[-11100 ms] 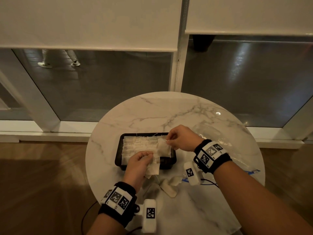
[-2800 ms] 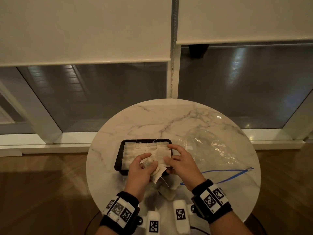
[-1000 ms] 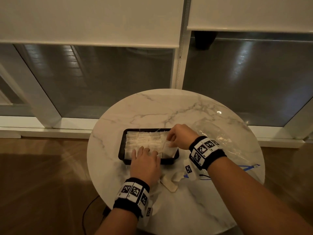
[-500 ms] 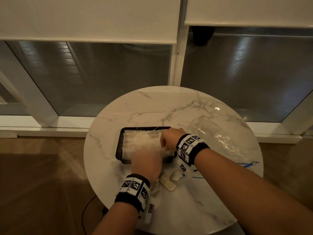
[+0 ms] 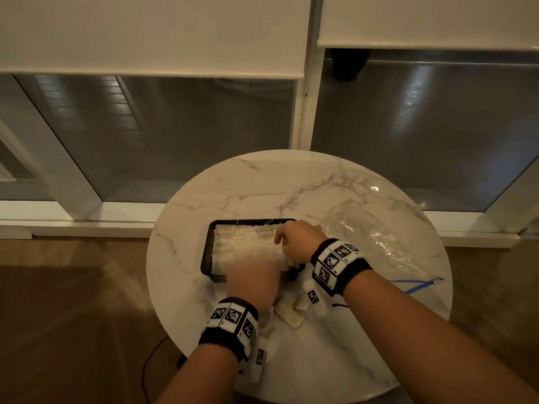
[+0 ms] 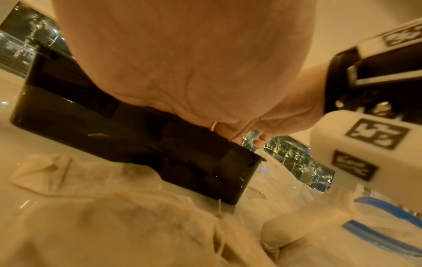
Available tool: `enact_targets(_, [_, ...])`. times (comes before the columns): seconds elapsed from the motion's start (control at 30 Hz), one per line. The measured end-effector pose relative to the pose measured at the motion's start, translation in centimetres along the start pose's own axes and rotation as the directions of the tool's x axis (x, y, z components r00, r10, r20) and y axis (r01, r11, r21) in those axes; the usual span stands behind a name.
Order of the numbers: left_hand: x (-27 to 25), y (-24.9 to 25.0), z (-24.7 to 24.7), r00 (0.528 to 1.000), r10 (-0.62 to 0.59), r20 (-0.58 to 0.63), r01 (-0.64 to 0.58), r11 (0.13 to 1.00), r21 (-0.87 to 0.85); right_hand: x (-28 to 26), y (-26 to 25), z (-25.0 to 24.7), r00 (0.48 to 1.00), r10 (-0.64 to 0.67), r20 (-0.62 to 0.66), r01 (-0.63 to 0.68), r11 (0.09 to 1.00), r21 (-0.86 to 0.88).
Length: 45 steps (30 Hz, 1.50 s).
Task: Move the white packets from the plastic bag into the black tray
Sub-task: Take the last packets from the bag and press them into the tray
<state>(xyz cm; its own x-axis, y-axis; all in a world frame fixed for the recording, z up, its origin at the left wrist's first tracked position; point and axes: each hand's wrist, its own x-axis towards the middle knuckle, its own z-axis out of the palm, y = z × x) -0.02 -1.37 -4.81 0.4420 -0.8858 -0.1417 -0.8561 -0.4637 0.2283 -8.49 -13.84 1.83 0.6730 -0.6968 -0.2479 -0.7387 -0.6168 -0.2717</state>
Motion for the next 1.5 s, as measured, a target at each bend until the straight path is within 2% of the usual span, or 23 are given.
enact_targets(0.07, [0.1,0.0,0.0,1.000,0.005,-0.011,-0.004,1.000,0.020,-1.1,-0.2,0.3,0.999,-0.029,0.021,0.029,1.000,0.003])
enact_targets(0.17, [0.0,0.0,-0.1,1.000,0.000,-0.020,0.001,1.000,0.016,-2.6,-0.4,1.5,0.988,-0.060,0.142,0.066,0.997,-0.035])
enact_targets(0.3, [0.0,-0.1,0.0,1.000,0.017,-0.015,-0.017,0.999,0.043,-3.1,-0.1,3.0,0.967,-0.039,0.250,0.043,0.999,-0.010])
enact_targets(0.67, [0.2,-0.4,0.4,0.999,0.054,0.001,-0.054,0.990,0.130,-3.8,-0.2,3.6,0.973,-0.047,0.224,0.065,0.995,-0.073])
enact_targets(0.9, [0.8,-1.0,0.6,0.988,0.118,0.095,-0.131,0.981,0.144,-4.3,-0.1,3.6,0.972,-0.061,0.229,0.070,0.997,-0.031])
enact_targets(0.93, [0.9,-1.0,0.3,0.985,0.135,0.105,-0.148,0.980,0.130,-4.5,0.0,3.4,0.973,-0.064,0.221,0.065,0.998,-0.001])
enact_targets(1.0, [1.0,-1.1,-0.4,0.990,0.114,0.087,-0.111,0.993,-0.035,-4.9,0.3,2.9,0.983,-0.065,0.174,0.055,0.997,0.061])
enact_targets(1.07, [0.9,-1.4,-0.9,0.996,0.074,0.048,-0.060,0.967,-0.249,-5.5,0.5,2.5,0.995,-0.066,0.080,0.058,0.994,0.097])
enact_targets(1.13, [0.6,-2.1,-1.2,0.995,0.095,-0.022,-0.096,0.922,-0.374,-6.4,0.5,2.3,0.996,-0.079,-0.047,0.084,0.990,0.111])
enact_targets(1.27, [-1.2,-2.7,-2.5,0.955,0.104,-0.279,-0.224,0.868,-0.444,-8.2,0.6,2.7,0.950,-0.104,-0.294,0.174,0.959,0.224])
enact_targets(1.33, [-2.1,-2.9,-3.3,0.940,0.083,-0.331,-0.242,0.846,-0.474,-8.9,0.4,3.1,0.944,-0.080,-0.320,0.197,0.915,0.353])
enact_targets(1.4, [-2.7,-3.2,-3.7,0.966,0.082,-0.246,-0.203,0.828,-0.522,-9.2,-0.1,3.7,0.963,-0.058,-0.264,0.173,0.882,0.439])
enact_targets(1.5, [-2.9,-3.8,-3.2,0.992,0.117,-0.039,-0.121,0.868,-0.482,-9.4,-0.7,5.1,0.987,-0.074,-0.143,0.127,0.901,0.415])
